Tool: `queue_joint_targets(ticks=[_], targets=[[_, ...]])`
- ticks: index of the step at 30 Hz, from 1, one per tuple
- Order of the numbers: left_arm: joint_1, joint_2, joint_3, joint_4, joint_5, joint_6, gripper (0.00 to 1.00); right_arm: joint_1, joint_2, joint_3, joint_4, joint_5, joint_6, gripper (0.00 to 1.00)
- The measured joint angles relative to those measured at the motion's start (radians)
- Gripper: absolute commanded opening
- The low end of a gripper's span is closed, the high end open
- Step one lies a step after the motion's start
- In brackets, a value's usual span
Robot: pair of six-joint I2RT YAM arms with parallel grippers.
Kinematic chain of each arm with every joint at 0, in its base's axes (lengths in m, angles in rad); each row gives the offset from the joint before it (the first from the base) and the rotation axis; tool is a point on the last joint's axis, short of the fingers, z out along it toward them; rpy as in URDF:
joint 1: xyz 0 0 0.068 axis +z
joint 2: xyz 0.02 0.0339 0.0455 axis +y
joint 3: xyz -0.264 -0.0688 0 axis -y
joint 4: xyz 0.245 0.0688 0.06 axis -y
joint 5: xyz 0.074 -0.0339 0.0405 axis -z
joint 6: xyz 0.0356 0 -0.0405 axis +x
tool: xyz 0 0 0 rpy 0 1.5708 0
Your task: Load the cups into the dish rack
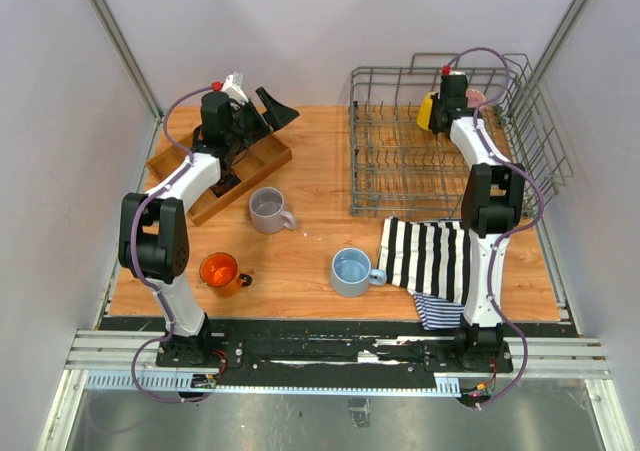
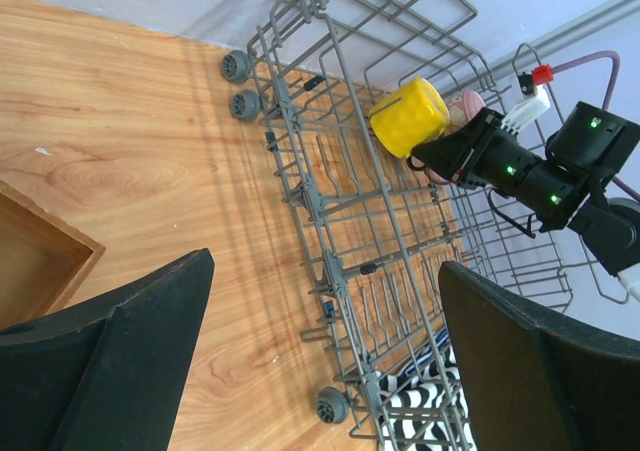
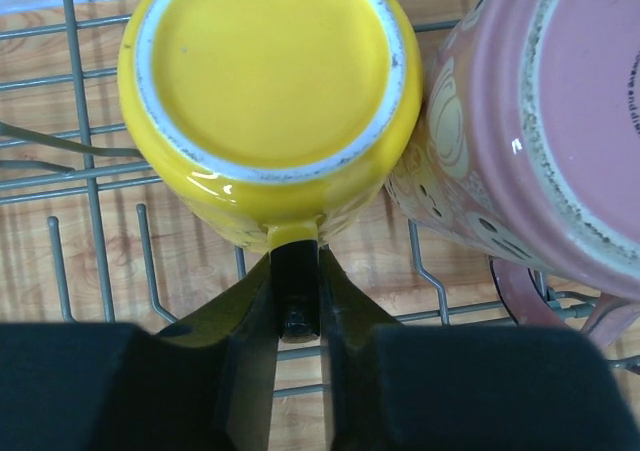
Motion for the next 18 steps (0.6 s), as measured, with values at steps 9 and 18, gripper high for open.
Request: queue_joint_targets(ticks=[9,18], targets=[[0.000,0.000,-0.008,-0.002,0.000,0.006,1.00,0.002,0.000,-0.046,0.007,0.054,-0.018,0.38],[0.000,0.000,-0.008,-0.003,0.000,0.008,1.00,0.013,-0.020,-0.099,0.011,0.077,-0.023,0.48]])
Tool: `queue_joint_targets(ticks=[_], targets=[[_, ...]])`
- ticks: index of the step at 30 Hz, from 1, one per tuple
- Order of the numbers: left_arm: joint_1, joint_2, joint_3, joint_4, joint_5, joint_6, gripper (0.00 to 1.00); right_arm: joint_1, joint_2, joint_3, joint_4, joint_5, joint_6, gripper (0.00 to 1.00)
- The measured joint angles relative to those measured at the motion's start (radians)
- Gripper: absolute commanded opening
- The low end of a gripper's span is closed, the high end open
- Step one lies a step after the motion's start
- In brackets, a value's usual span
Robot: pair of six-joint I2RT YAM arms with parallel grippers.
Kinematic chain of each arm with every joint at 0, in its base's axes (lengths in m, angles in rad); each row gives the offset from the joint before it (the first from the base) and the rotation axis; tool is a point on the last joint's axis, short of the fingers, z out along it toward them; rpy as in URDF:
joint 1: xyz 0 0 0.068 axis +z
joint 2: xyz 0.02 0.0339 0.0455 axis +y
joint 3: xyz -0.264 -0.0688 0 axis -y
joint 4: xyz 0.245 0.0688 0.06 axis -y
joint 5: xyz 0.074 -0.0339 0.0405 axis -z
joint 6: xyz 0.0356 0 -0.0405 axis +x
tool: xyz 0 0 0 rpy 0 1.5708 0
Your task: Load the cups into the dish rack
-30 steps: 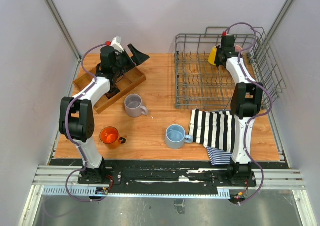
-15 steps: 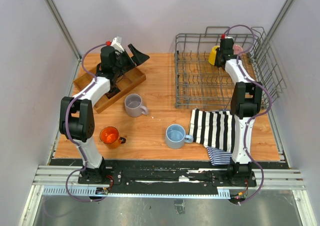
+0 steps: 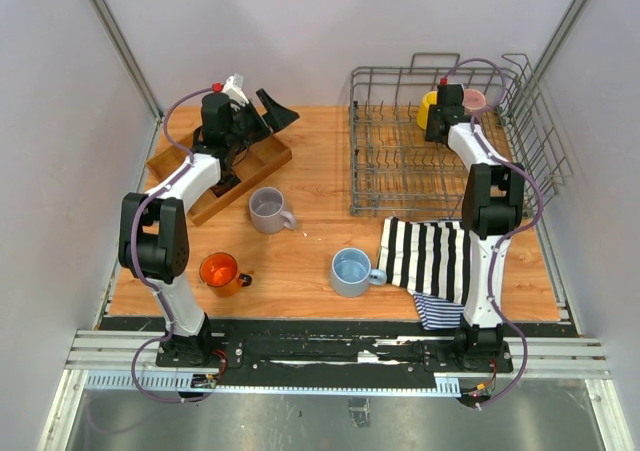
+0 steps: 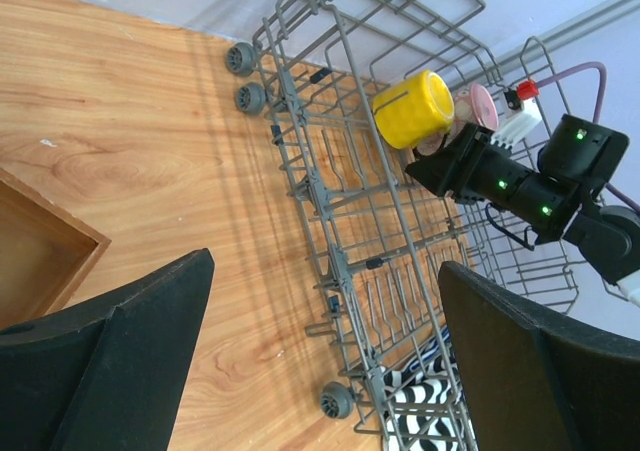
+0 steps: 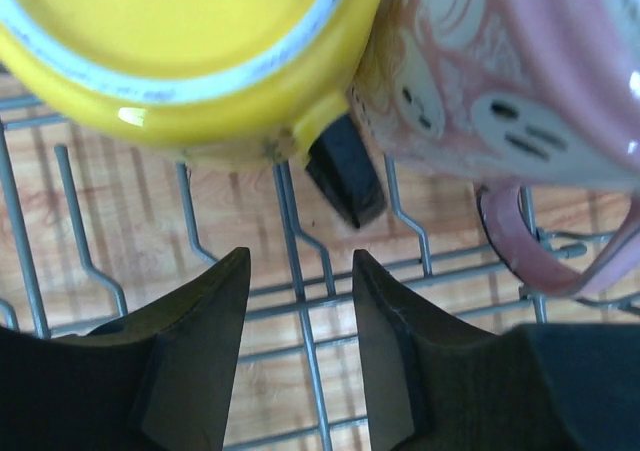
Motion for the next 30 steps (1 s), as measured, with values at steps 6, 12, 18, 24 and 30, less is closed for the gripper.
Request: queue_joint_targets(ticks=[6,12,18,24,30], targets=[[0.000,0.000,0.000,-0.036,0.002,0.011,1.00,0.015,-0.084,-0.093,0.003,0.009,0.002,0.50],[0.001,-0.017,-0.018,-0.113,0.007,0.031,1.00,0.018,-0.206,-0.179,0.010,0.004,0.023,0.51],[0.002,-0.099,-0.089,-0.209,0.006,0.053,1.00,0.018,-0.346,-0.216,-0.005,-0.033,0.065,0.53],[-0.001,-0.172,-0.087,-0.391,-0.040,0.117,1.00,0.018,-0.420,-0.148,-0.115,-0.107,0.101,0.56],[-0.036,-0.206,-0.116,-0.590,-0.129,0.156,0.96,0.018,-0.510,-0.207,-0.208,-0.195,0.138,0.56]])
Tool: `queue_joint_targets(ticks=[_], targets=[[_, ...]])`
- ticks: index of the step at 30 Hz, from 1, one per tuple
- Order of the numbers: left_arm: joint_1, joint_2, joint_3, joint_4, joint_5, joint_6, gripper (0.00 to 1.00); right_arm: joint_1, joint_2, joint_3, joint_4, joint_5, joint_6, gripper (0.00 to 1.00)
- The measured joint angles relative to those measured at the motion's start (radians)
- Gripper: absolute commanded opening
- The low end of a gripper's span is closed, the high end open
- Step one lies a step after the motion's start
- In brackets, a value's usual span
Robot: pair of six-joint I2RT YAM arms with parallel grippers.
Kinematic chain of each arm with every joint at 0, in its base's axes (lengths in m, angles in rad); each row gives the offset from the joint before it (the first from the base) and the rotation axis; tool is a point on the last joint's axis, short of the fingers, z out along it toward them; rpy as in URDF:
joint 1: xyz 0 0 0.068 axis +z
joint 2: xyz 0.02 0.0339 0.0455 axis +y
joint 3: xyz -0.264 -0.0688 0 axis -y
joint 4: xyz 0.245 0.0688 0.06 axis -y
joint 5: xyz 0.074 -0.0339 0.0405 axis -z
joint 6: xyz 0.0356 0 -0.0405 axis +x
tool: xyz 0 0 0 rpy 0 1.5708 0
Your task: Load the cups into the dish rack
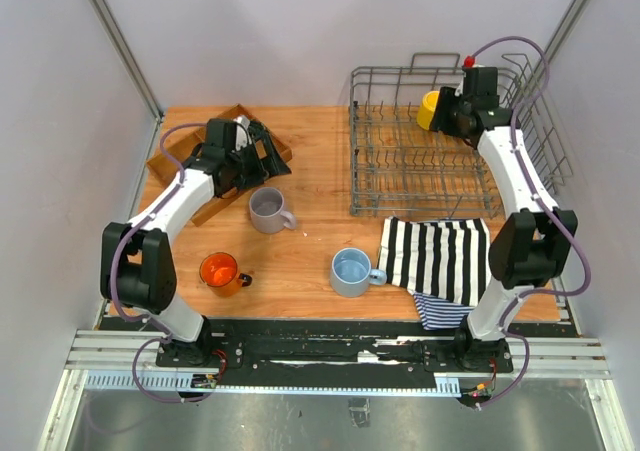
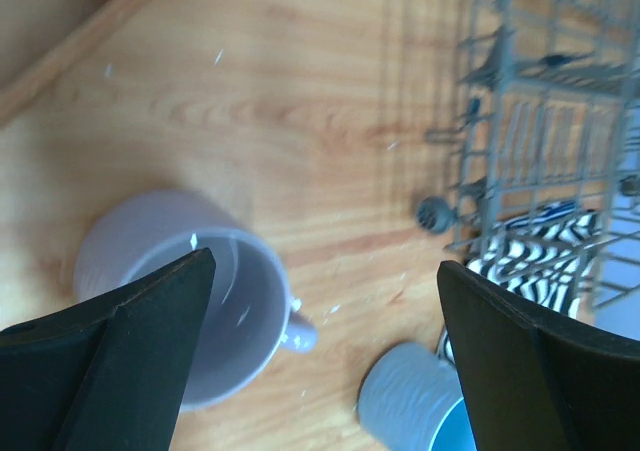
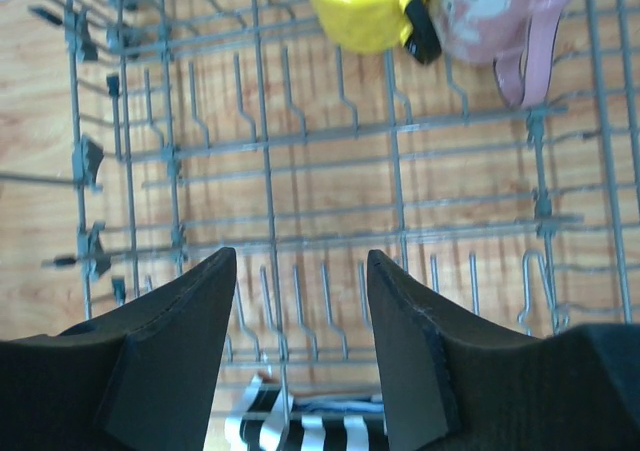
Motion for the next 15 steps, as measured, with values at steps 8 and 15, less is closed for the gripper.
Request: queue_joint_targets(ticks=[8,15], targets=[[-0.016,-0.082,-0.109,-0.178,-0.152,-0.066,0.91,0.000,-0.211,-0.194,-0.018,-0.061,0.031,0.56],[-0.016,-0.223,-0.139,-0.232,-0.227,-0.130,0.86,0.003,-0.304,-0.301,-0.003,-0.104,0.051,0.57]])
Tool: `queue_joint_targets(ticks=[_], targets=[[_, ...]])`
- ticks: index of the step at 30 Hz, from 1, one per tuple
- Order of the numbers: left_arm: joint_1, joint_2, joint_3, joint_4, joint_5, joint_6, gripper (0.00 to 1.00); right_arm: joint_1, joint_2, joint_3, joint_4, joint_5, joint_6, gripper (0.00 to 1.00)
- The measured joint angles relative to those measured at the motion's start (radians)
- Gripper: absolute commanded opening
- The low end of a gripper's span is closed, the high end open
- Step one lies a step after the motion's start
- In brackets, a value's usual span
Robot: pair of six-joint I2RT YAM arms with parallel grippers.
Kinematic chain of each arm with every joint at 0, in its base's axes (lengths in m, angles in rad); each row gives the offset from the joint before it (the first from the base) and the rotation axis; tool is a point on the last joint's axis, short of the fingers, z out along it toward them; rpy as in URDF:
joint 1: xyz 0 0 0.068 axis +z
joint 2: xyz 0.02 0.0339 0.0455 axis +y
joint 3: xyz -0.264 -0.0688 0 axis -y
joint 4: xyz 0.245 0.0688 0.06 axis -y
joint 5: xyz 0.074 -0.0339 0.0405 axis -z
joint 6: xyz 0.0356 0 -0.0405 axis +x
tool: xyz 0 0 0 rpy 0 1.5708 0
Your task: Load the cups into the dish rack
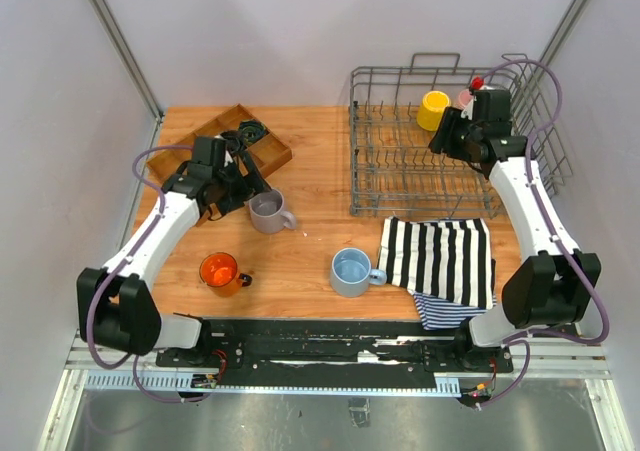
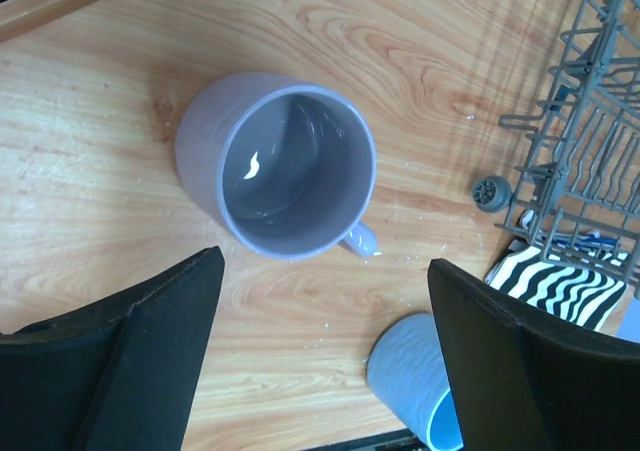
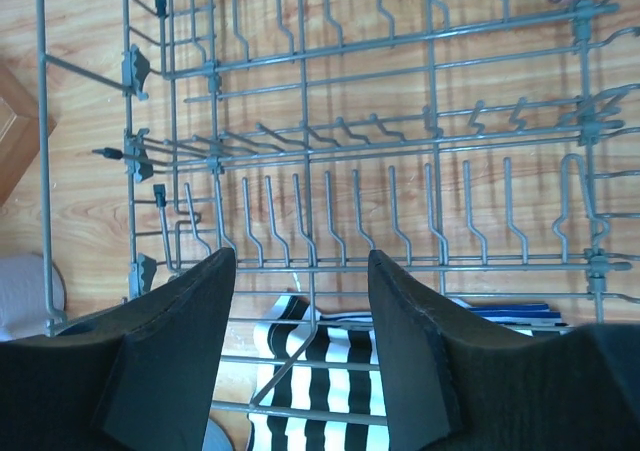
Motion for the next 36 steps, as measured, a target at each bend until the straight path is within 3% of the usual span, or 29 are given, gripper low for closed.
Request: queue_joint_targets(ticks=[4,9,14,22,36], targets=[[0.000,-0.070,-0.003,-0.061,-0.024,-0.002,0.85,0.021,-0.002,-0.025,0.004,-0.035,0.000,0.57],[0.000,-0.143,-0.021,-0.179,-0.051,-0.047,0.74,0.052,-0.002,-0.029,0.006,-0.063,-0.001,0.57],[0.009,-0.248,-0.037,-0.312,-0.094,-0.129,0.73,0.056,-0.004,-0.051,0.011,-0.079,0.000,0.57],[0.163,-0.344,-0.167,-0.460,-0.079,-0.282,0.57,0.055,-0.053,-0.099,0.026,-0.097,0.003,0.57],[0.208,-0.348,-0.217,-0.493,-0.029,-0.395,0.51,0.055,-0.113,-0.140,0.036,-0.097,0.003,0.58]])
